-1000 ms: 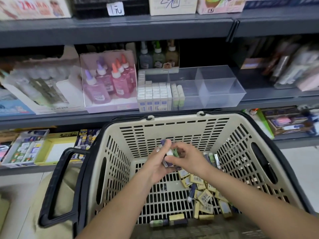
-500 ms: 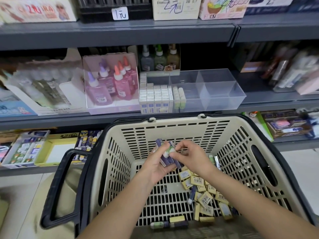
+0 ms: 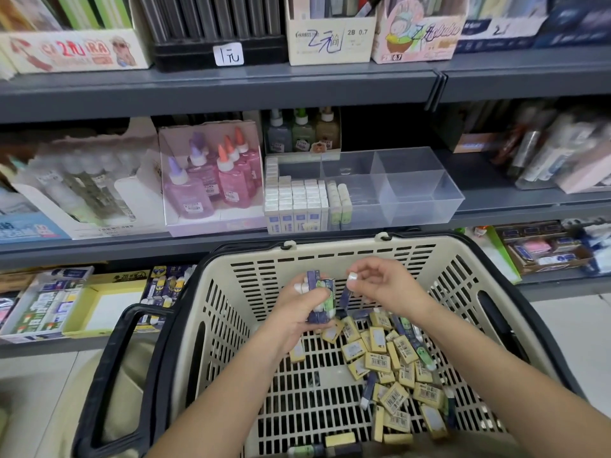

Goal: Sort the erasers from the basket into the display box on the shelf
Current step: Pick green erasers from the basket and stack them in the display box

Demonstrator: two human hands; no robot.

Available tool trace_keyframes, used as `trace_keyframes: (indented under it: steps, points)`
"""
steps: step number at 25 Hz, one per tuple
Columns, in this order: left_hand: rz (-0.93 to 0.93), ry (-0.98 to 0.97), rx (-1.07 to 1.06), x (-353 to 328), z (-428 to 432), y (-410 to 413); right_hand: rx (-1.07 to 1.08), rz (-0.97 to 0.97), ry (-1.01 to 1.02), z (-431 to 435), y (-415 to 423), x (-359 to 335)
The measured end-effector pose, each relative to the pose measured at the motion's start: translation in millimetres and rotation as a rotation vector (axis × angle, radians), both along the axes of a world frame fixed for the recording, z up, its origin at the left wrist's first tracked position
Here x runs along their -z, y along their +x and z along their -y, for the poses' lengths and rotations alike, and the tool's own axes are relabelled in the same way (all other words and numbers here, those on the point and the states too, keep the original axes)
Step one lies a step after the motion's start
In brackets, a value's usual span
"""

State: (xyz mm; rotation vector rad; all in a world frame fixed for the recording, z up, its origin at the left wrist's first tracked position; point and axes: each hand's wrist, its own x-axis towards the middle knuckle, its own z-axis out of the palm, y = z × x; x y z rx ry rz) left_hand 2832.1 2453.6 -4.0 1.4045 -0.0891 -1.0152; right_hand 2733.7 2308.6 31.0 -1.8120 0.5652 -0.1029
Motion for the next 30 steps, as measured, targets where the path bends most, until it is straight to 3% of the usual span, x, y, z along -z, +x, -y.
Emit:
trace_keyframes:
  steps: [7,9,12,16,23,30]
  points:
    - [0.143,-0.096,-0.057,-40,8,33,0.230,0.243,-0.243,58,49,-58]
    - [0.147,-0.128,-0.068,-49,9,39,0.289,0.265,-0.399,74,71,-73]
    - [0.136,-0.162,-0.057,-55,9,42,0.246,0.186,-0.666,85,99,-80]
    - [0.137,-0.154,-0.009,-54,8,40,0.095,0.141,-0.820,86,117,-75]
    - [0.115,-0.139,0.005,-48,7,40,-0.055,0.089,-0.936,86,125,-79]
    - [0.109,-0.135,0.017,-50,9,37,-0.047,0.125,-1.007,80,118,-74]
